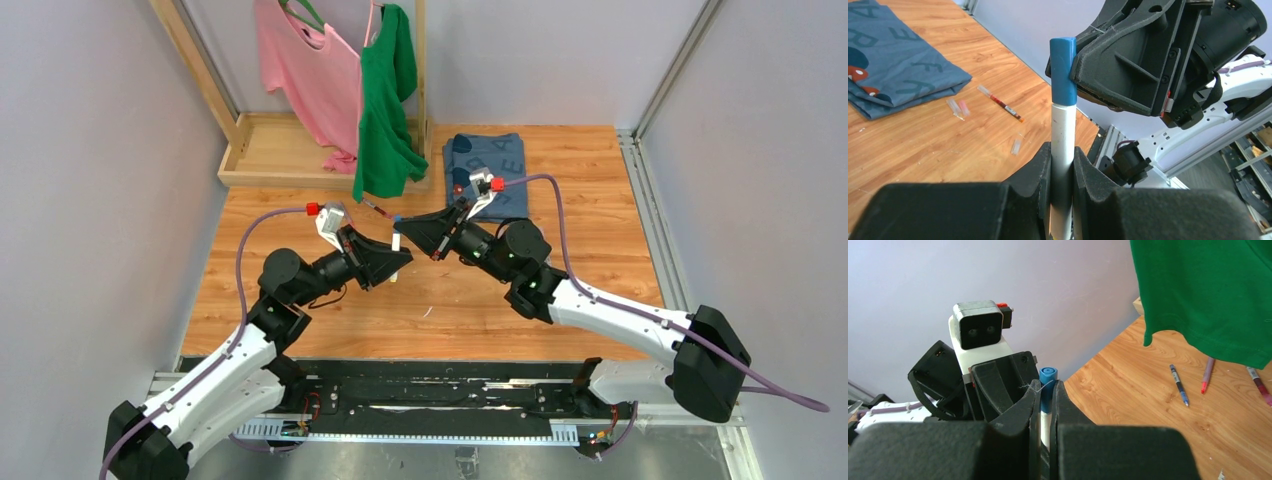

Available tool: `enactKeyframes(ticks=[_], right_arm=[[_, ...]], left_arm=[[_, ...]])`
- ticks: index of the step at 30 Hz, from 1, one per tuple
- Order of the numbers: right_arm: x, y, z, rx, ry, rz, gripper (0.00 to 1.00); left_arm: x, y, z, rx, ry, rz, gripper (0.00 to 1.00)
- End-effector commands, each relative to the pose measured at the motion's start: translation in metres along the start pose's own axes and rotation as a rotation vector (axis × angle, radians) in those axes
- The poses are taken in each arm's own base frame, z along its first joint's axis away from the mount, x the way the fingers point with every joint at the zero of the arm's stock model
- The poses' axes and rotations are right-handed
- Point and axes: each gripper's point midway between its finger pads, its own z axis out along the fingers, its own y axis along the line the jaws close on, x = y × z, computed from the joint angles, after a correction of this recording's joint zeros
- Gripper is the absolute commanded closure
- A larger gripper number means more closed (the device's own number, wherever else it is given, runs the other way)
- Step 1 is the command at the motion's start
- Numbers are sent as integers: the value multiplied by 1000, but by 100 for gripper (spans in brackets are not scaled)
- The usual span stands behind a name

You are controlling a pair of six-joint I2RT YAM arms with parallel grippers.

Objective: Insert the pens into the pen caps
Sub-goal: Insert the pen cap onto the pen, then press the pen cap onto the pen.

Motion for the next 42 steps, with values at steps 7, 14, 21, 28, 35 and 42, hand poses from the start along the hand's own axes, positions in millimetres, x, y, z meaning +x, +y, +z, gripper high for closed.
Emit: enactKeyframes(ticks=[7, 14, 21, 28, 35, 42], right_arm=[[54, -11, -10, 53, 140, -47, 99], [57, -6, -19, 33, 219, -145, 87], [54, 1, -35, 16, 267, -213, 45], [37, 4, -54, -40, 280, -233, 37], [13, 7, -68, -147, 316, -198, 37], [-13, 15, -62, -218, 276, -167, 38]], left_arm=[[-44, -11, 9, 23, -148, 104, 100], [-31, 1, 10, -8, -101, 129, 100], [-20, 8, 9, -18, -75, 127, 100], [-2, 12, 5, -3, -25, 154, 100], [24, -1, 0, 141, 43, 196, 100], [33, -18, -4, 243, 90, 218, 100]])
